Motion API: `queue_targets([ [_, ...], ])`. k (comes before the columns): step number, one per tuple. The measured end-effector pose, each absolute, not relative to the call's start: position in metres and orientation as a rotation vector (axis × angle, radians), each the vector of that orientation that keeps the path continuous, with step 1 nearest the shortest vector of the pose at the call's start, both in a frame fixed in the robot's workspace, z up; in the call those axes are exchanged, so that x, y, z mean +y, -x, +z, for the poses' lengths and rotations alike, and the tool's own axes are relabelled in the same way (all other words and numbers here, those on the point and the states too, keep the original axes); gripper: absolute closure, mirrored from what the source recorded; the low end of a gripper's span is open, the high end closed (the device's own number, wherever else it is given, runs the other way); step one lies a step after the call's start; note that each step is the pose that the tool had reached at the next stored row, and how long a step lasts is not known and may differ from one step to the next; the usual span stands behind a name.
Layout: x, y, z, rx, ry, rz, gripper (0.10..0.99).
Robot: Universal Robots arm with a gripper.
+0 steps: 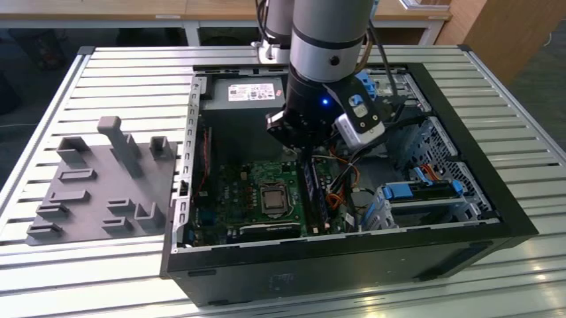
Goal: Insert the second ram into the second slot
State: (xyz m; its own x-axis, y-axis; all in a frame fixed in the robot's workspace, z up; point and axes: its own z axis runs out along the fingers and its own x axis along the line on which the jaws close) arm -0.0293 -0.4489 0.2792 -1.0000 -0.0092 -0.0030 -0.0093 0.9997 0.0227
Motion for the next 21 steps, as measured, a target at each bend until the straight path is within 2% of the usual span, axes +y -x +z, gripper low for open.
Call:
queue_targets([
  [21,-0.4498,0.0293,0.2765,3.14,0.014,0.016,0.953],
])
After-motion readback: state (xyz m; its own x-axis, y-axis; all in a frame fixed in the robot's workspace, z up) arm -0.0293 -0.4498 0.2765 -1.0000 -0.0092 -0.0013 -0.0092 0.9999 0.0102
